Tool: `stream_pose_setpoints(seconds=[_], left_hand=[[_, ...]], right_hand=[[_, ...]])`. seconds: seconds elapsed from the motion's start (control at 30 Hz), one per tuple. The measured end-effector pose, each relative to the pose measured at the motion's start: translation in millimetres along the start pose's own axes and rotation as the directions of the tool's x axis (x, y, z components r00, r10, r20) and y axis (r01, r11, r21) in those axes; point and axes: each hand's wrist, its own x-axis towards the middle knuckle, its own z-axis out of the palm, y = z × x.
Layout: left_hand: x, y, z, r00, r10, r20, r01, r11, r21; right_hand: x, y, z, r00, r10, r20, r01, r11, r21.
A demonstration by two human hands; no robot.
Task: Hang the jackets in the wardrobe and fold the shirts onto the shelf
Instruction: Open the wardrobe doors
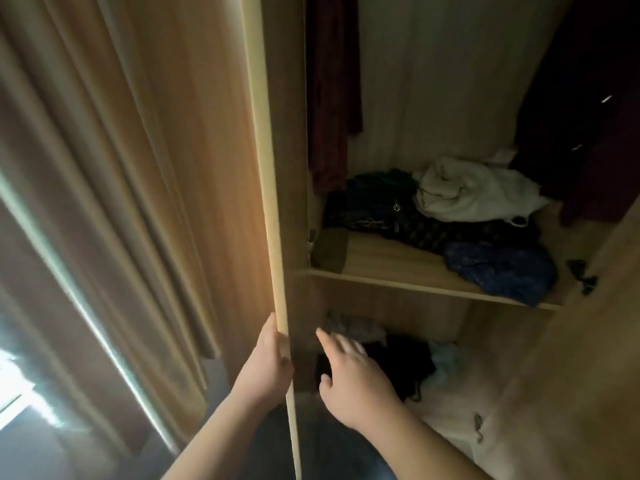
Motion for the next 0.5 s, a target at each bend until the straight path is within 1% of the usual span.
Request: stream_pose_setpoints(seconds=[0.07, 0.1, 0.17, 0.2, 0.23, 0.33, 0.4, 0.5], left_hand=[[-17.4, -19.3, -9.3, 0.998, -0.051, 0.022, 0.051, 0.999, -0.003], [-29.1, -30.3, -8.8, 0.995, -0.085, 0.051, 0.082, 0.995, 0.049], [-52.9, -51.8, 1.1, 0.977, -0.121, 0.178, 0.067, 0.957, 0.283], [-62.7, -59.1, 8.8, 0.958, -0.129, 0.256, 0.028, 0.931, 0.365], [-70.5, -64.3, 17.7, 0.94, -0.129, 0.315, -0.009, 0.916, 0.401], [-87.3, -52.7, 44.5, 0.892, -0.08, 0.446, -0.123, 0.904, 0.409], [-94.3, -27.4, 60.3, 0.855, -0.006, 0.518, -0.233, 0.889, 0.395], [-107.2, 17.7, 89.5, 0.772, 0.14, 0.619, -0.412, 0.852, 0.322]], right_hand=[[-12.5, -6.9, 5.3, 0.999, 0.05, -0.004, -0.05, 0.999, 0.004], [-20.7, -7.8, 8.9, 0.997, 0.083, -0.011, -0.083, 0.997, 0.008], [-40.3, -4.2, 19.1, 0.986, 0.162, -0.027, -0.162, 0.987, 0.006], [-52.0, -0.6, 24.6, 0.978, 0.206, -0.033, -0.207, 0.978, -0.005], [-65.6, 3.5, 30.0, 0.967, 0.253, -0.034, -0.254, 0.967, -0.016], [-117.4, 15.8, 38.3, 0.922, 0.382, -0.056, -0.385, 0.922, -0.046], [-158.2, 23.0, 36.3, 0.881, 0.465, -0.089, -0.471, 0.879, -0.075], [-223.3, 36.0, 32.8, 0.782, 0.608, -0.136, -0.621, 0.78, -0.078]])
